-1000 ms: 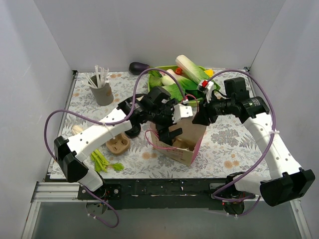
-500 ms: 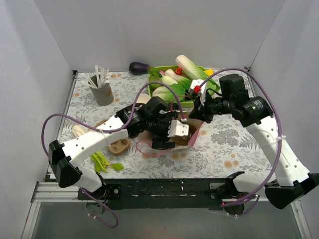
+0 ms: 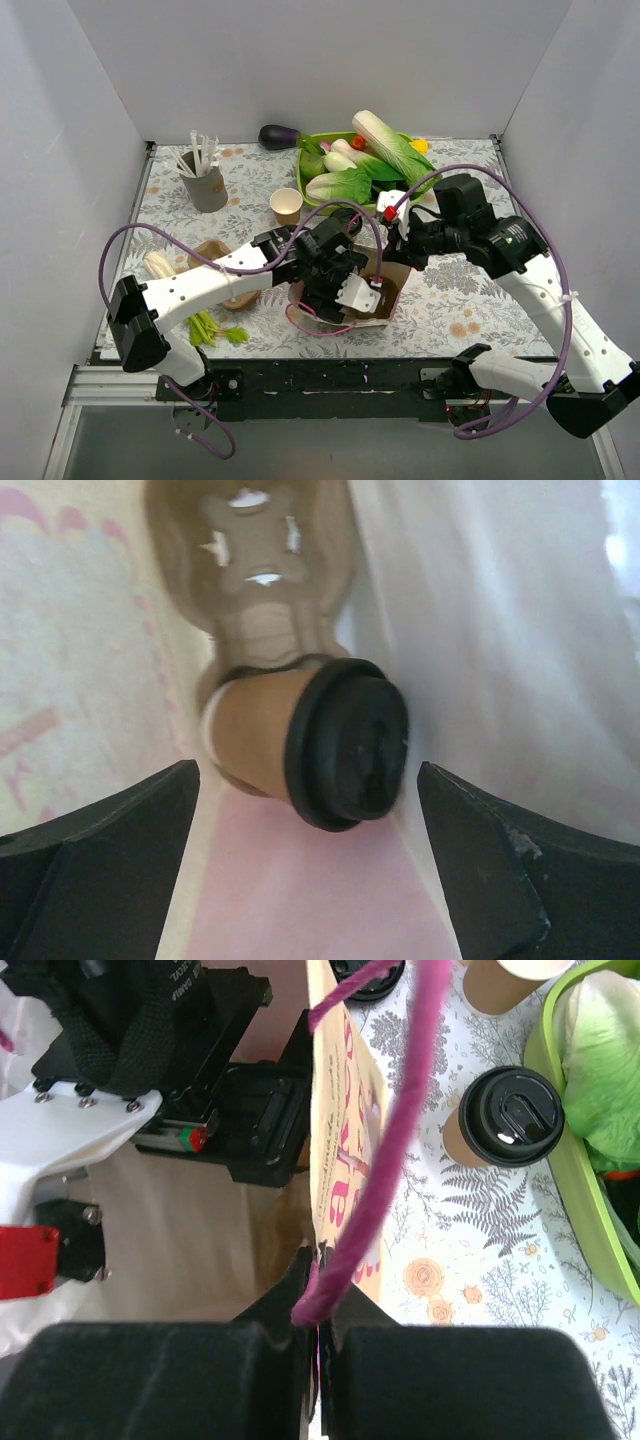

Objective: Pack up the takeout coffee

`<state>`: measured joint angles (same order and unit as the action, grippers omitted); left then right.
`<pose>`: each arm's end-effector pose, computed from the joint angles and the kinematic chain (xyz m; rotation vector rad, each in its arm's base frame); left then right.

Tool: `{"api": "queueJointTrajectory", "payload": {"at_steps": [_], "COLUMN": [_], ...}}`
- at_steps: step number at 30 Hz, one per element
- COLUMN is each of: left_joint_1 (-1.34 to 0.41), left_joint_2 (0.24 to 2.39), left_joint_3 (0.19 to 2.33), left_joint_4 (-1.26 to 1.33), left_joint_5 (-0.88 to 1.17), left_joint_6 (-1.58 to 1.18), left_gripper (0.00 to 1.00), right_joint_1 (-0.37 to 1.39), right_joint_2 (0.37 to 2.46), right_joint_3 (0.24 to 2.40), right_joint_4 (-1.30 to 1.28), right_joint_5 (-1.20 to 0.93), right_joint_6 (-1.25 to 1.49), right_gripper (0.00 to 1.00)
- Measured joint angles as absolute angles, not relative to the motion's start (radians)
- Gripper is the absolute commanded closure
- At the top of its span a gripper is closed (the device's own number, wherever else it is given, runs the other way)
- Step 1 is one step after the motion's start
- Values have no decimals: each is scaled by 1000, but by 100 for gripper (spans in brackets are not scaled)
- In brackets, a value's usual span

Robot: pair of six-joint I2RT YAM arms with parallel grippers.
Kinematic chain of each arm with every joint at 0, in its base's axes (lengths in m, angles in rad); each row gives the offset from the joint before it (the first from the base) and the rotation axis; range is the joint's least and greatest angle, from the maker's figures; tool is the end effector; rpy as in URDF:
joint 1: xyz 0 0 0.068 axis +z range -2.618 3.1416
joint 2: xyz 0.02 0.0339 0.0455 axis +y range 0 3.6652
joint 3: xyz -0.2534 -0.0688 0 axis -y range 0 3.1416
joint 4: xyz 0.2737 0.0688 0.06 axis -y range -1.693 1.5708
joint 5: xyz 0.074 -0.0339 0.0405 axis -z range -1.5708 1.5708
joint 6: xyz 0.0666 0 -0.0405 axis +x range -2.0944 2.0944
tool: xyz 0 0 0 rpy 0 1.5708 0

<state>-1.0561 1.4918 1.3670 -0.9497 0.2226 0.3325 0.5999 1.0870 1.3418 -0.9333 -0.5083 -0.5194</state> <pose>0.1571 -0.3077 0.2694 1.7912 2.0315 -0.5258 0.1920 0.1706 0.3819 -1.3999 1.7196 0.6135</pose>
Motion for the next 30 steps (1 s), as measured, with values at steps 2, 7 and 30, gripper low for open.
{"api": "queueJointTrajectory", "payload": {"at_steps": [2,7,30], "left_joint_1": [-1058,-1071,-1076], "left_joint_2": [1495,1495,1588], "left_joint_3": [1347,1272,1294], "left_joint_4": [-947,-940,-879], "left_joint_5": [218,193,138], "left_joint_6": [344,355,360], "left_gripper": [7,6,62], "right_joint_1": [603,620,669], "right_joint_2": [1060,972,932], "right_joint_3": [1316,1254,1193], "right_joint_4": [-920,-889,-840], "right_joint_5": [-495,-477,-448], "right_joint_6": [-512,-501,-505], "right_gripper": [99,99,99]}}
